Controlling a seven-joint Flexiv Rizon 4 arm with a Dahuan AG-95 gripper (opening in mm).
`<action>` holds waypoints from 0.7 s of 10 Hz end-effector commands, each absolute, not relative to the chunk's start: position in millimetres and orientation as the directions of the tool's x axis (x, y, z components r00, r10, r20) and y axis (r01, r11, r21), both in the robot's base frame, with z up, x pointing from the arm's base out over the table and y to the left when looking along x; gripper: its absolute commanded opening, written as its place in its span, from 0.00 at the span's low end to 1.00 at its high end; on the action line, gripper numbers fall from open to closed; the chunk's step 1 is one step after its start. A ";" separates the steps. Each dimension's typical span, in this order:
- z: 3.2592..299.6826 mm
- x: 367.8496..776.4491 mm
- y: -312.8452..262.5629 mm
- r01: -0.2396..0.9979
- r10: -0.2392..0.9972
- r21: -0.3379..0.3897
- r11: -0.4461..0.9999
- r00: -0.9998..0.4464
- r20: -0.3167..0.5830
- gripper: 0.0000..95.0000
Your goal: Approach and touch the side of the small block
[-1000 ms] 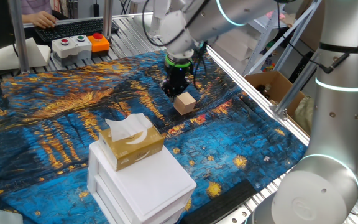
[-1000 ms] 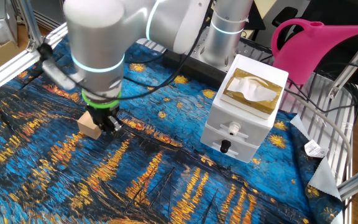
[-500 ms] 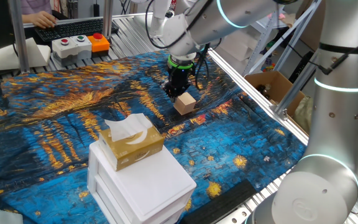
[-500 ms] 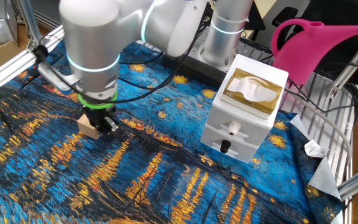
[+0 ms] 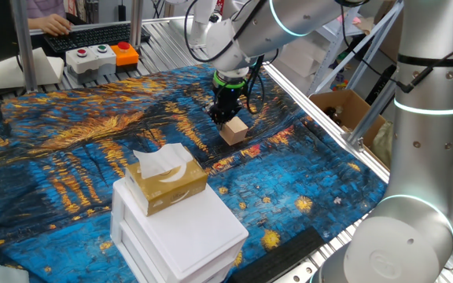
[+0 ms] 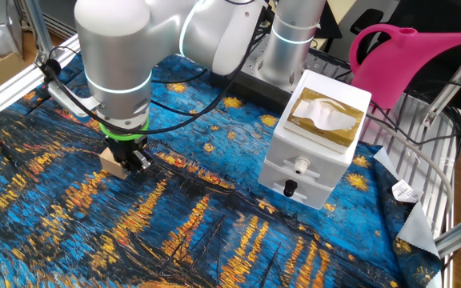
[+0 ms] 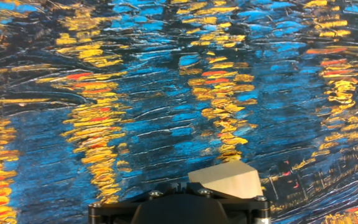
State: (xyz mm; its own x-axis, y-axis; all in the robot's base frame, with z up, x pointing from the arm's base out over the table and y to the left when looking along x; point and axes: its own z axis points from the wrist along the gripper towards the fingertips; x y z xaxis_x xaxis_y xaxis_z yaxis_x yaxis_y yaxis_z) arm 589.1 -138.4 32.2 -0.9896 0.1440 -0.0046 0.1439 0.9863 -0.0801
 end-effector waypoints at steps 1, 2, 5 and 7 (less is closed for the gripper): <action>29.6 590.4 -140.8 0.142 0.142 -0.079 0.987 -0.990 -0.002 0.00; 27.7 590.8 -144.7 0.145 0.145 -0.078 0.986 -0.989 -0.004 0.00; 29.3 589.5 -147.7 0.127 0.127 -0.082 0.988 -0.992 -0.009 0.00; 40.0 585.2 -139.9 0.134 0.134 -0.082 0.988 -0.991 -0.005 0.00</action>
State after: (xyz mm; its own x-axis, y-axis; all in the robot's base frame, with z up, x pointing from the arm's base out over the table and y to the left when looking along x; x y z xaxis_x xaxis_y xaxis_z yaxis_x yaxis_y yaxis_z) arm 582.7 -136.3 43.8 -0.9902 0.1393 -0.0048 0.1392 0.9869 -0.0816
